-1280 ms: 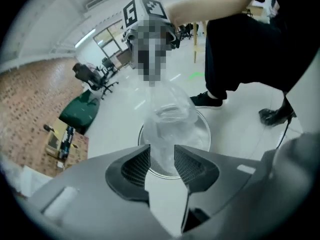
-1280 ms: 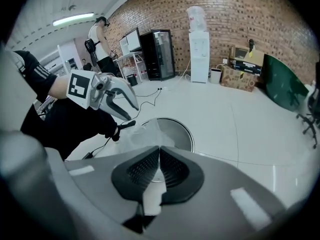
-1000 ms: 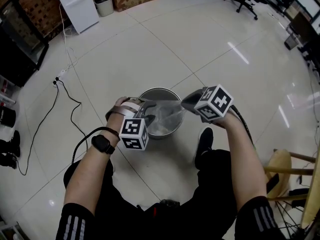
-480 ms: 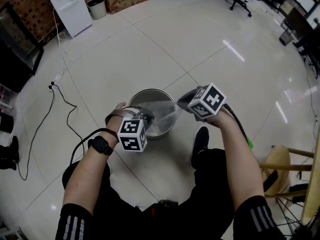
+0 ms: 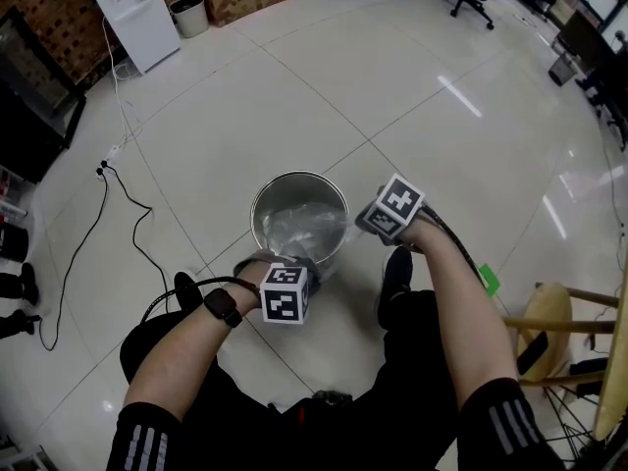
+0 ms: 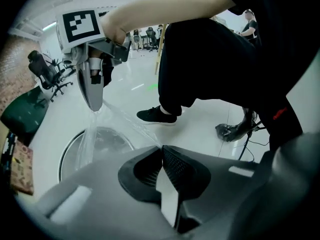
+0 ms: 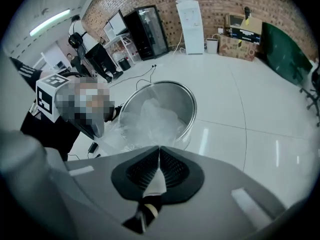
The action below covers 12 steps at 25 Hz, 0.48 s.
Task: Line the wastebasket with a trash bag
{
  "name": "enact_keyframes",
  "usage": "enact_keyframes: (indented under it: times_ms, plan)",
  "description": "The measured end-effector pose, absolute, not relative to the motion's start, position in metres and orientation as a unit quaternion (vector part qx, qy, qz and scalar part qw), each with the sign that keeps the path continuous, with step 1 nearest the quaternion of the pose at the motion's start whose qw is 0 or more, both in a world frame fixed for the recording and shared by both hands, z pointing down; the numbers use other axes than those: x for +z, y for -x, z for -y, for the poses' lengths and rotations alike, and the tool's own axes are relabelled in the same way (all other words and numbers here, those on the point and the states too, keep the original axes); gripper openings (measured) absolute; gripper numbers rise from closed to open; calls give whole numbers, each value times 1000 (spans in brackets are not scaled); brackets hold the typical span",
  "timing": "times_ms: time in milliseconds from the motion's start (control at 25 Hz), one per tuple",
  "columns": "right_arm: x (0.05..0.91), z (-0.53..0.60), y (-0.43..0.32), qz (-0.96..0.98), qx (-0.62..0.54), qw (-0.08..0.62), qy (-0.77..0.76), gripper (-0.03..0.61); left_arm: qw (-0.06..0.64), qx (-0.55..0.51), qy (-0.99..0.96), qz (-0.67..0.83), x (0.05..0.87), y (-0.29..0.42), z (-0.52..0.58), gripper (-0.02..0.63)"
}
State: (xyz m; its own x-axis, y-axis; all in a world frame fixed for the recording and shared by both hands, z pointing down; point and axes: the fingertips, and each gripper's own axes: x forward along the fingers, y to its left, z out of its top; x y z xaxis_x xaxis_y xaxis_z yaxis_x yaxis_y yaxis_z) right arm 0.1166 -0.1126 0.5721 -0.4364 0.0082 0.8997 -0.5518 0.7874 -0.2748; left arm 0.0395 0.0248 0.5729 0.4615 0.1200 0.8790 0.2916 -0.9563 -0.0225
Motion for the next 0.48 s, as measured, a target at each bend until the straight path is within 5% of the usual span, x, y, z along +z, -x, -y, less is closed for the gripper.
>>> enact_keyframes:
  times_ms: [480]
  plan:
    - [641, 102, -143, 745, 300, 564, -192, 9, -10, -514, 854, 78, 622, -52, -23, 28]
